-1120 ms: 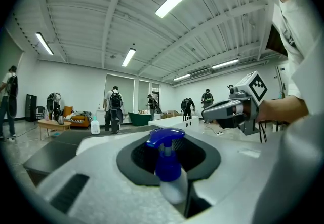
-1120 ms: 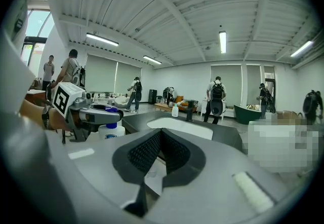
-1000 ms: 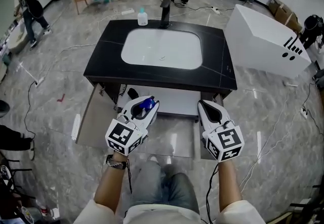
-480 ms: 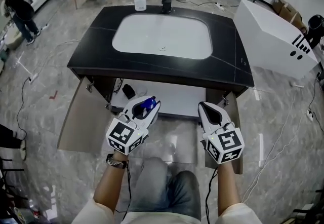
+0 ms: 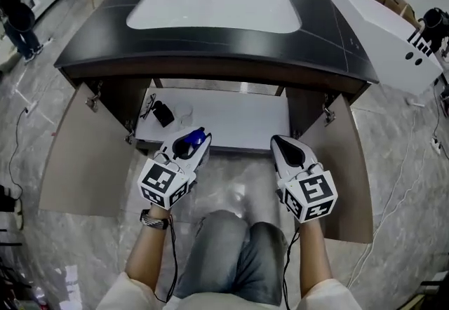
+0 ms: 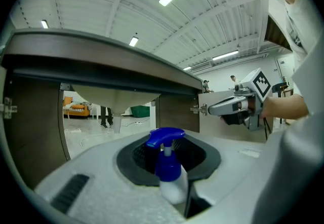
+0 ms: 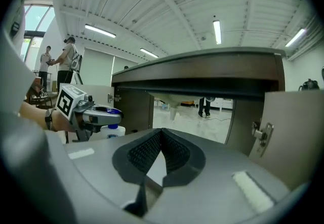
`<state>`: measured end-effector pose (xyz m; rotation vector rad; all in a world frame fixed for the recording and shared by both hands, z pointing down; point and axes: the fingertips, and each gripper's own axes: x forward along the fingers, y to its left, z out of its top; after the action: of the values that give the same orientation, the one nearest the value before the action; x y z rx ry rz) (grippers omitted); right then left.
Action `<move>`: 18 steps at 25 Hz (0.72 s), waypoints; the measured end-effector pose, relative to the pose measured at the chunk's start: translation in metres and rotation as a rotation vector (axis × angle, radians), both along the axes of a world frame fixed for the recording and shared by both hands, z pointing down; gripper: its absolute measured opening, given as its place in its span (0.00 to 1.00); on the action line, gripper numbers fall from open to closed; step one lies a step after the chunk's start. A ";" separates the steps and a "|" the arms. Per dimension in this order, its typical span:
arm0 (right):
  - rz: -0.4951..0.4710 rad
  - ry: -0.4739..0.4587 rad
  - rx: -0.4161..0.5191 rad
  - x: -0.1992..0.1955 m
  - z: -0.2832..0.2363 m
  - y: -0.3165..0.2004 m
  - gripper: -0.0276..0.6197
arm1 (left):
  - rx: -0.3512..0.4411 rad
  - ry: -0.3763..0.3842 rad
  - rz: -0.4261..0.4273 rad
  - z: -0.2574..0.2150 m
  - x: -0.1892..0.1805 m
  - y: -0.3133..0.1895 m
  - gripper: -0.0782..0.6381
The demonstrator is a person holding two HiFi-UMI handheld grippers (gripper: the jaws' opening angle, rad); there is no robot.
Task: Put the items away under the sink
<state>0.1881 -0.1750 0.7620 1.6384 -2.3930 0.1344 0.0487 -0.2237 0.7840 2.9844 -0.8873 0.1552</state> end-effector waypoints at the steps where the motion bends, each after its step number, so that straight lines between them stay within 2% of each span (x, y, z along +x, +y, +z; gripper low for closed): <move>1: -0.002 0.004 -0.004 0.000 0.013 0.003 0.05 | -0.002 0.005 -0.010 0.011 -0.002 0.000 0.22; 8: 0.001 -0.006 0.009 -0.004 0.067 0.008 0.05 | 0.019 -0.003 -0.039 0.058 -0.012 0.005 0.22; 12: -0.008 -0.013 0.004 -0.009 0.078 0.011 0.05 | 0.008 -0.017 -0.042 0.074 -0.014 0.006 0.22; 18: -0.004 -0.013 0.013 -0.004 0.083 0.004 0.05 | 0.015 -0.027 -0.041 0.088 0.000 -0.019 0.22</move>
<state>0.1842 -0.1713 0.8449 1.6436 -2.4114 0.1287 0.0484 -0.2423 0.8717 2.9825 -0.9562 0.1887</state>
